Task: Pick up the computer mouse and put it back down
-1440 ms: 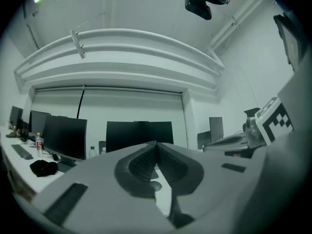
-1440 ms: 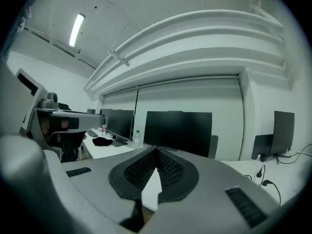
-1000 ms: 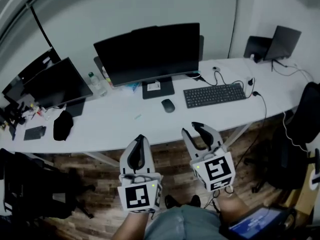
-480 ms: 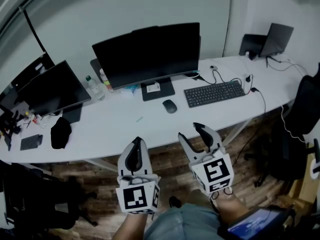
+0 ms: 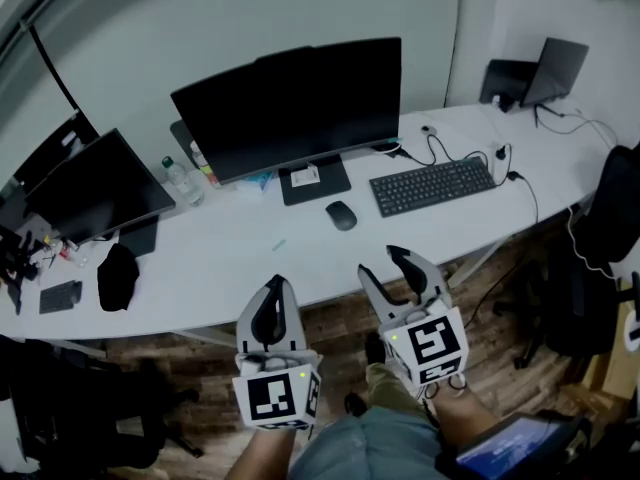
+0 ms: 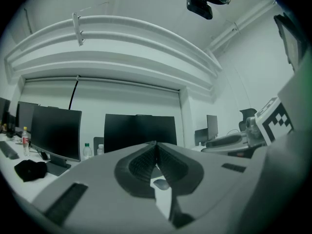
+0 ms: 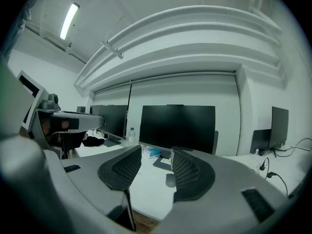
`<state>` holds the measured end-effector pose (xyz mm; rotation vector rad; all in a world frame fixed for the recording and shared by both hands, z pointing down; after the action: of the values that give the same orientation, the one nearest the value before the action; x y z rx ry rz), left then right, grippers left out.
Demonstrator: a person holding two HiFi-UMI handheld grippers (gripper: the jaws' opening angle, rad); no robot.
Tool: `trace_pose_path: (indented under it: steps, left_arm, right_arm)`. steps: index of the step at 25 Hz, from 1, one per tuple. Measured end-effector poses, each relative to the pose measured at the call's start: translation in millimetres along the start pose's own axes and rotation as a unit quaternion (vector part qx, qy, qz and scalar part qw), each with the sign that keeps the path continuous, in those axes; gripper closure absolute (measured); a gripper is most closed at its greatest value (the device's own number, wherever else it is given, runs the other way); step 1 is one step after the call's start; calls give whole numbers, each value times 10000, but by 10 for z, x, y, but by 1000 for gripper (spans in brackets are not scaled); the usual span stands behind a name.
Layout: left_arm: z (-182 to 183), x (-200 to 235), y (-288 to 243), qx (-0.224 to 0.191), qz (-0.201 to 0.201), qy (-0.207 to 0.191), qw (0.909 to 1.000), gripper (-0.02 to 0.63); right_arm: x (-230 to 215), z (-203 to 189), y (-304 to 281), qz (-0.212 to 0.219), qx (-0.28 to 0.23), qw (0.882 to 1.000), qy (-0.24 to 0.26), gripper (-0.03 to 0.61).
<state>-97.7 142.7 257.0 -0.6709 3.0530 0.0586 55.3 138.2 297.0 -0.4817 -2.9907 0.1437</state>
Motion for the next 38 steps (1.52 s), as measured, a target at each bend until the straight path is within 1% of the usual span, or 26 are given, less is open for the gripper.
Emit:
trace_pose_path:
  steps: [5,12,19,24,31,35,38]
  left_arm:
    - [-112,93,-323,205,17,-73,9998,609]
    - [-288,215,-1021,484,90,-82,9988,609]
    - [-267,257,-1663,563,208,-187,9980,609]
    - [-225,265,-2021,566,310,-241,9976,609]
    - [-169,307,-2247,496,528,-221,9971,609]
    - [-154,455,-2272,445,673,-171,9966,609]
    - [-216,615,-2288,493,727,-132,9960,609]
  right_arm:
    - [-144,-110,-352,56,105,9999,-122,373]
    - [-493,-320,-954,168,399,9987,-251,371]
    - [-890,-291,-1475,297,421,9978,-428,367]
    - [-1116,-247,-1788,419,365,9975,-445,365]
    - [-1208,-188,-2072,686,322,9963,-411,362]
    - [-1159,-170,-2251,824,377,9954,-307,357]
    - [-1096,-201,-2385,851,478,9948,-281,353]
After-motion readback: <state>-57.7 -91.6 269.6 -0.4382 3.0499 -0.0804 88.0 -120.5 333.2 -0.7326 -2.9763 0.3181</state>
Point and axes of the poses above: the fingertips, and each gripper's own axes: y backward along the fingers, x to its left, z out of its top, the point moved 2 cm from there along y, backward along the fingers
